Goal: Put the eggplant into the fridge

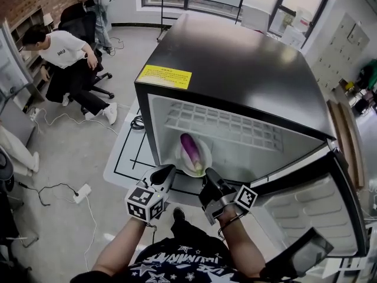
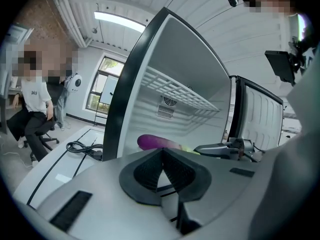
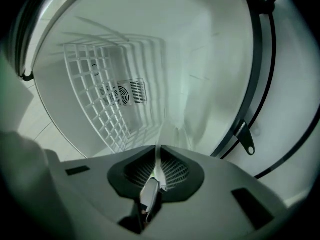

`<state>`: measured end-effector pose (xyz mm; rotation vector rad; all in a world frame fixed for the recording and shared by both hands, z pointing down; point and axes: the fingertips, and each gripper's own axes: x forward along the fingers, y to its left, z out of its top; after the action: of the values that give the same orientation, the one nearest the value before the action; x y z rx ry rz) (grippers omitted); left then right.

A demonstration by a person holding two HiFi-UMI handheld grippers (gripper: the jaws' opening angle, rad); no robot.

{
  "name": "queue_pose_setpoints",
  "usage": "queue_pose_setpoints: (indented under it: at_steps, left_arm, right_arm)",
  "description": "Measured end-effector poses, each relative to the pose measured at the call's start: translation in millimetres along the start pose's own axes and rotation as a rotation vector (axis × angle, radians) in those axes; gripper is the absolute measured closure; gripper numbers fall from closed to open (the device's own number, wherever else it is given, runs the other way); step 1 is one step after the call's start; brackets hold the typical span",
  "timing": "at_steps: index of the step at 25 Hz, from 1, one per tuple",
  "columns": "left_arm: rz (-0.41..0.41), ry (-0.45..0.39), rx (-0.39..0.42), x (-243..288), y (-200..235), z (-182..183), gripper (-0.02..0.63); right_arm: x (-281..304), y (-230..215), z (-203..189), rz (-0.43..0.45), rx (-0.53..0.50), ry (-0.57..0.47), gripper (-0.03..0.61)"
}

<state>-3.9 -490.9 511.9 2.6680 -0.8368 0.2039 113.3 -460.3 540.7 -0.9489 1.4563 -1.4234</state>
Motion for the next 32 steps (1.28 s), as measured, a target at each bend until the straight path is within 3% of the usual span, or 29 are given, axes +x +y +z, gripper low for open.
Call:
queue_pose_setpoints:
  at_steps: [17,32]
  left_arm:
    - [0.024,0.008,-0.008,16.2,17.6,4.4,0.604]
    - [0.064,-0.004,-0.011,19.4,25.5,7.0,0.604]
  right_arm:
    - [24.0,-28.8,23.8,-0.089,-0.018,-0.006,0.552]
    - [44.9,-41.0,39.8,-0.159,-0.099,0.020,0.554]
